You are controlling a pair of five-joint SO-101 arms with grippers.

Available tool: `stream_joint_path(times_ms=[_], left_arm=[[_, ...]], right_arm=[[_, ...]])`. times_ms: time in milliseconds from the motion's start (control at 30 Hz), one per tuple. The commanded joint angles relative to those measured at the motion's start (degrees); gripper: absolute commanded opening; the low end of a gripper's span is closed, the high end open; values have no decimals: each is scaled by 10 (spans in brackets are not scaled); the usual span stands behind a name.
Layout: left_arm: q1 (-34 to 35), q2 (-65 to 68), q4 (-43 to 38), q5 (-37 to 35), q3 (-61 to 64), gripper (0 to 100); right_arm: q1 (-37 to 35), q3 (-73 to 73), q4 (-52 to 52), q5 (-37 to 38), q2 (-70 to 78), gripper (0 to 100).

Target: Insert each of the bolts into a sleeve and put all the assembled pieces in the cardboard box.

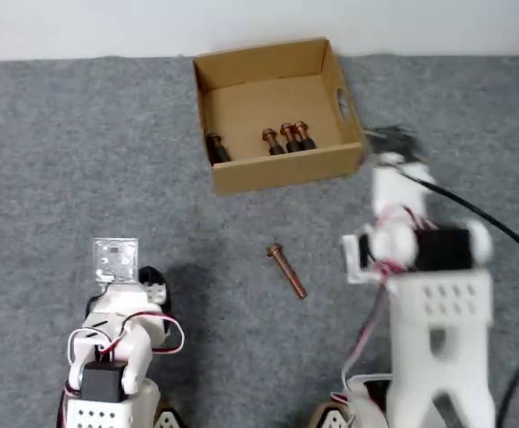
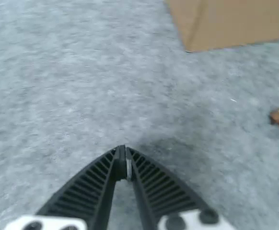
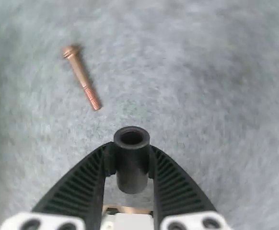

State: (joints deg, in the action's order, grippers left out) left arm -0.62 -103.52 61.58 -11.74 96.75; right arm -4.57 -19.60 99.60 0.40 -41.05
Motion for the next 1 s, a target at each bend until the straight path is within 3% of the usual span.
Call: stream_joint_path(times_ms=[0,267,567,733,967], left_arm=[[-25,-5,-4,6,-3,7],[-31,-5,-58,32,-52,6],[-33,15,0,-4,-170,6],[-41,167,3,-37,-254,6],[-142,461,6,-142,-404,6]], right_arm=[[51,-69,-53,-45,-128,9],[82,-316,-139,-45,-412,9],[96,-448,-162,-47,-633,9],[138,-456,-165,-48,-621,9],[144,-462,-167,-48,-621,9]])
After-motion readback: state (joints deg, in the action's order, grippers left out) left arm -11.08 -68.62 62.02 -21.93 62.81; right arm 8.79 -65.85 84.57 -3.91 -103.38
